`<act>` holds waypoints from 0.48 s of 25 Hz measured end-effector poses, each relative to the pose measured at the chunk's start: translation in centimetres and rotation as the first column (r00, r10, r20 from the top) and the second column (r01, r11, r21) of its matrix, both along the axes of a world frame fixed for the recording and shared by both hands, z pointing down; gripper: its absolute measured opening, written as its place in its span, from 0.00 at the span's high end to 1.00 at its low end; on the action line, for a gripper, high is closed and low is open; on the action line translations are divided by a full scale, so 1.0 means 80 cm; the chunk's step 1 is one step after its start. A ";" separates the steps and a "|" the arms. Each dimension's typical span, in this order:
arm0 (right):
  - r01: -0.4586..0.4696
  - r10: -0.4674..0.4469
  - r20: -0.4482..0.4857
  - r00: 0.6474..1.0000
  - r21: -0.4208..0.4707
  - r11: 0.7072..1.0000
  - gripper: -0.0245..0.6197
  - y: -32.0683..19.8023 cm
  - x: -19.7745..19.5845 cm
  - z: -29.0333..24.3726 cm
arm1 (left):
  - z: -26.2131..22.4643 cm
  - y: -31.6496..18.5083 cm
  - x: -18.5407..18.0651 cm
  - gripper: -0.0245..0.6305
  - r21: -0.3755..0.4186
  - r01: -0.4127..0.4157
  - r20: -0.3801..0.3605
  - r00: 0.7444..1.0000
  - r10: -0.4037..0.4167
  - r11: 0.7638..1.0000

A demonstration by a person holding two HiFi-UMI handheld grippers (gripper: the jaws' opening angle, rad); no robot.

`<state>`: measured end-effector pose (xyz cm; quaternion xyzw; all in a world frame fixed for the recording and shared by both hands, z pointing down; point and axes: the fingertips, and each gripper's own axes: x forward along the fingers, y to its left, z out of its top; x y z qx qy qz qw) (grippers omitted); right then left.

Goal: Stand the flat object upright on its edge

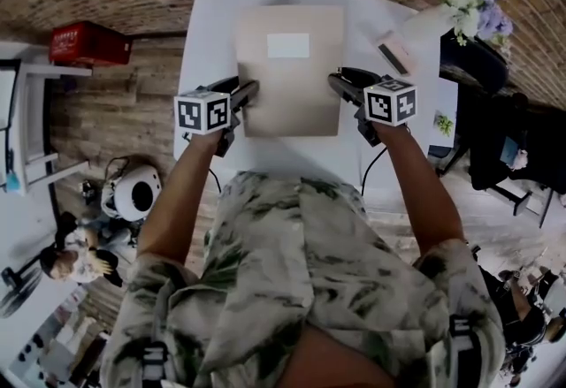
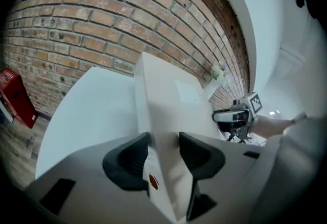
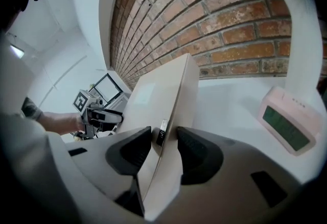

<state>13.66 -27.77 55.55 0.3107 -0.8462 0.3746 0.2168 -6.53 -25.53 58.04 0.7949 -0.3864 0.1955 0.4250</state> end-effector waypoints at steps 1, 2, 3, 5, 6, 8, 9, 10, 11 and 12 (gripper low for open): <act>0.002 -0.002 -0.007 1.000 0.017 1.000 0.68 -0.004 0.001 -0.004 | -0.003 -0.005 0.001 0.65 0.010 -0.006 0.006 1.000 0.006 1.000; 0.004 -0.004 -0.014 1.000 0.035 0.999 0.69 -0.008 0.002 -0.009 | -0.006 -0.011 0.002 0.65 0.019 -0.013 0.013 1.000 0.013 1.000; 0.005 -0.004 -0.021 1.000 0.053 0.999 0.69 -0.013 0.004 -0.013 | -0.009 -0.017 0.004 0.65 0.028 -0.020 0.020 1.000 0.019 0.999; 0.005 -0.002 -0.034 0.999 0.087 0.996 0.69 -0.024 0.007 -0.020 | -0.017 -0.030 0.008 0.65 0.048 -0.031 0.034 0.999 0.029 0.998; 0.006 -0.002 -0.039 0.999 0.104 0.995 0.69 -0.029 0.009 -0.024 | -0.021 -0.037 0.009 0.65 0.060 -0.035 0.041 0.999 0.033 0.998; 0.007 0.000 -0.047 0.999 0.139 0.990 0.69 -0.039 0.012 -0.032 | -0.030 -0.051 0.013 0.65 0.086 -0.045 0.052 0.998 0.040 0.995; 0.009 0.000 -0.052 0.999 0.160 0.987 0.69 -0.045 0.014 -0.037 | -0.034 -0.058 0.014 0.65 0.099 -0.050 0.057 0.997 0.045 0.994; 0.011 -0.001 -0.059 0.998 0.181 0.983 0.69 -0.051 0.015 -0.042 | -0.038 -0.064 0.016 0.65 0.111 -0.056 0.061 0.997 0.049 0.992; 0.015 -0.002 -0.067 0.998 0.203 0.979 0.69 -0.058 0.017 -0.047 | -0.042 -0.072 0.017 0.65 0.123 -0.061 0.066 0.996 0.053 0.991; 0.021 -0.003 -0.077 0.997 0.225 0.974 0.70 -0.064 0.019 -0.051 | -0.046 -0.079 0.019 0.65 0.134 -0.067 0.072 0.996 0.057 0.989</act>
